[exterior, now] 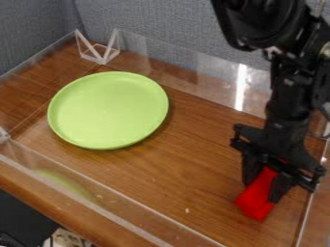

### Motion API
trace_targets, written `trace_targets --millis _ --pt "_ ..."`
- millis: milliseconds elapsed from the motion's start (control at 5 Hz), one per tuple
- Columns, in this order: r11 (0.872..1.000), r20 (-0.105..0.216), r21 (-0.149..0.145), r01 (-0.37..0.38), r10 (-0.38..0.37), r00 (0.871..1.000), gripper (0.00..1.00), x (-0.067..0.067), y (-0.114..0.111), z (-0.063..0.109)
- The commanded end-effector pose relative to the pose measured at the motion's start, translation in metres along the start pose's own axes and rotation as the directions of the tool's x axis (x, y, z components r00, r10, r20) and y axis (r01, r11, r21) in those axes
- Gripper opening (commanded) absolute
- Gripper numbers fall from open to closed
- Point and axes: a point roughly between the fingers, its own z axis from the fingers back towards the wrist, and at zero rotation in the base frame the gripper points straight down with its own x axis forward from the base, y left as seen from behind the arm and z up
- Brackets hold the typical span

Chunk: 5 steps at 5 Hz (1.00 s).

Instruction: Put the red object on the right side

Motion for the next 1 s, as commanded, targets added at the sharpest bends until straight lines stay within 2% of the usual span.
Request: trace_targets --millis 0,200,400,600,800 --pt "0.998 0.038 0.016 0.065 -0.065 0.997 1.00 0.003 0.011 -0.003" --pt "0.986 0.046 0.047 0.161 -0.163 0.986 1.00 0.001 0.011 -0.009" --pt "0.965 0.062 0.073 0.251 -0.256 0.965 1.00 0.001 0.007 -0.012" --pt "0.943 0.078 0.099 0.318 -0.326 0.942 1.00 0.003 0.004 -0.014" --pt "0.927 0.089 0.134 0.350 -0.363 0.927 1.00 0.012 0.003 -0.013"
